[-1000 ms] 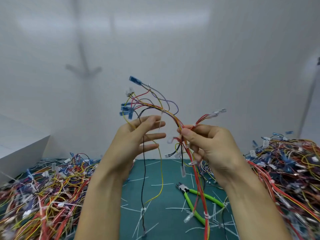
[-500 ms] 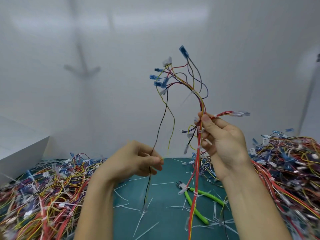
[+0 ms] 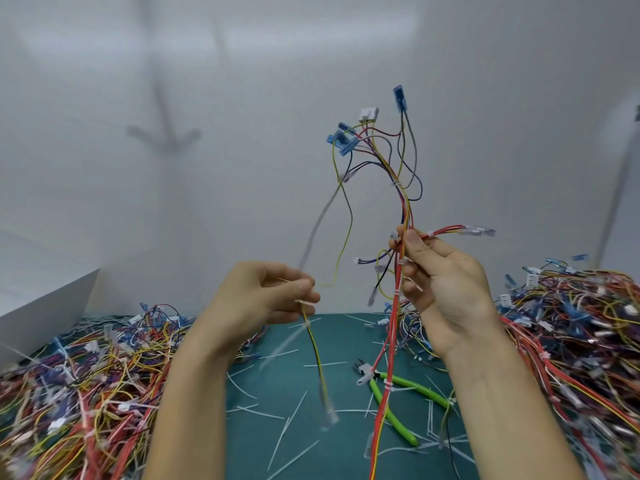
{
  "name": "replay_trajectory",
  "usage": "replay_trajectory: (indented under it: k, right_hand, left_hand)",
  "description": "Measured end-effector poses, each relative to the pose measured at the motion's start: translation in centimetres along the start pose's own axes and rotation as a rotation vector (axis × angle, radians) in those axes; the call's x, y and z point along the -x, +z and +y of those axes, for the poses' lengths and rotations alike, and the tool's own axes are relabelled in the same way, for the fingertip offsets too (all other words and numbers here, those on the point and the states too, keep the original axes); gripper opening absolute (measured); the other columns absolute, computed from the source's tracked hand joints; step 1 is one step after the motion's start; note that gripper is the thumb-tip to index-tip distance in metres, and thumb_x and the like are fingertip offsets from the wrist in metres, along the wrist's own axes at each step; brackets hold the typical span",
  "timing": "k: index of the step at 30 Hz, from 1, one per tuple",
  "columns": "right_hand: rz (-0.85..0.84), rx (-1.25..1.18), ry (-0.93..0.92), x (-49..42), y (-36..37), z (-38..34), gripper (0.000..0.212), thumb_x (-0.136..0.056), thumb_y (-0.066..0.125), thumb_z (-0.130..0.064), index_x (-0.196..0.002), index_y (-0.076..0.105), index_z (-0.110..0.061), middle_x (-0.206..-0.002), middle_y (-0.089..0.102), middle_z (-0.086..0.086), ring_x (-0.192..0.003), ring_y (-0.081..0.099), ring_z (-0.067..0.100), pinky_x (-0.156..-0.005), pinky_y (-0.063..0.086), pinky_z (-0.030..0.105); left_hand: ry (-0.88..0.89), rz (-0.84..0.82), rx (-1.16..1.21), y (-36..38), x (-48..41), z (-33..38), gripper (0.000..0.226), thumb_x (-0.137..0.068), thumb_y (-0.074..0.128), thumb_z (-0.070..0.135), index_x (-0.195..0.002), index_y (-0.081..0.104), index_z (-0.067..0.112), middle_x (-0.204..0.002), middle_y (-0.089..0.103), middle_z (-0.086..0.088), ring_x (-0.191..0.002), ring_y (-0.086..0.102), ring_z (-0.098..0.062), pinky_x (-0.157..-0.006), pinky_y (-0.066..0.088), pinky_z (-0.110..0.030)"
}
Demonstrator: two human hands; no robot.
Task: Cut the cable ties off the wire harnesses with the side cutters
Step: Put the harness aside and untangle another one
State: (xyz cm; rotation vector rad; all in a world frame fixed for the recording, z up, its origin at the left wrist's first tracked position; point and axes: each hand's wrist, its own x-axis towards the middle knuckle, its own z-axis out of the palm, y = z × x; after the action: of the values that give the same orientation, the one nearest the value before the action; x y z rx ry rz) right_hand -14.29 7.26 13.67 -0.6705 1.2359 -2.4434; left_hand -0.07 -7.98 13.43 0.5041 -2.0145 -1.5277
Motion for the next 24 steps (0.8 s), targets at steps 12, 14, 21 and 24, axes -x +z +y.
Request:
replay_trajectory:
  k: [12, 14, 21, 24]
  right_hand:
    - [0.016, -0.023, -0.076, 0.2, 0.6, 0.4, 0.01, -0.093, 0.064, -0.015, -0.093, 0.074, -0.016, -0.071, 0.069, -0.009, -0.053, 0.047, 0.002, -0.047, 0.042, 0.014]
    - [0.017, -0.028, -0.088, 0.2, 0.8, 0.5, 0.011, -0.094, 0.063, -0.014, -0.091, 0.073, -0.017, -0.071, 0.069, -0.009, -0.053, 0.049, 0.002, -0.048, 0.044, 0.015]
    - [0.057, -0.078, -0.114, -0.1, 0.5, 0.2, 0.015, -0.097, 0.061, -0.013, -0.088, 0.072, -0.017, -0.069, 0.063, -0.004, -0.052, 0.05, 0.004, -0.05, 0.048, 0.02]
    - [0.094, -0.103, -0.123, -0.2, 0.3, 0.0, 0.014, -0.097, 0.06, -0.012, -0.089, 0.07, -0.017, -0.069, 0.063, -0.004, -0.051, 0.049, 0.004, -0.05, 0.047, 0.021]
  left_hand:
    - [0.034, -0.442, -0.515, 4.1, 0.7, 1.1, 0.032, -0.077, 0.08, 0.042, -0.09, 0.074, 0.014, -0.08, 0.076, -0.007, -0.076, 0.074, -0.016, -0.076, 0.059, -0.033]
    - [0.048, -0.468, -0.504, 5.1, 0.4, 0.6, 0.025, -0.084, 0.076, 0.032, -0.092, 0.073, 0.008, -0.082, 0.077, -0.008, -0.079, 0.075, -0.02, -0.073, 0.059, -0.032]
    - [0.027, -0.482, -0.431, 4.8, -0.4, -0.4, 0.016, -0.093, 0.066, 0.026, -0.089, 0.065, 0.01, -0.089, 0.073, -0.01, -0.078, 0.075, -0.026, -0.069, 0.06, -0.03]
    - [-0.04, -0.616, -0.491, 4.1, -0.4, -1.2, 0.033, -0.081, 0.079, 0.032, -0.098, 0.066, 0.008, -0.087, 0.069, -0.007, -0.076, 0.072, -0.015, -0.075, 0.058, -0.031]
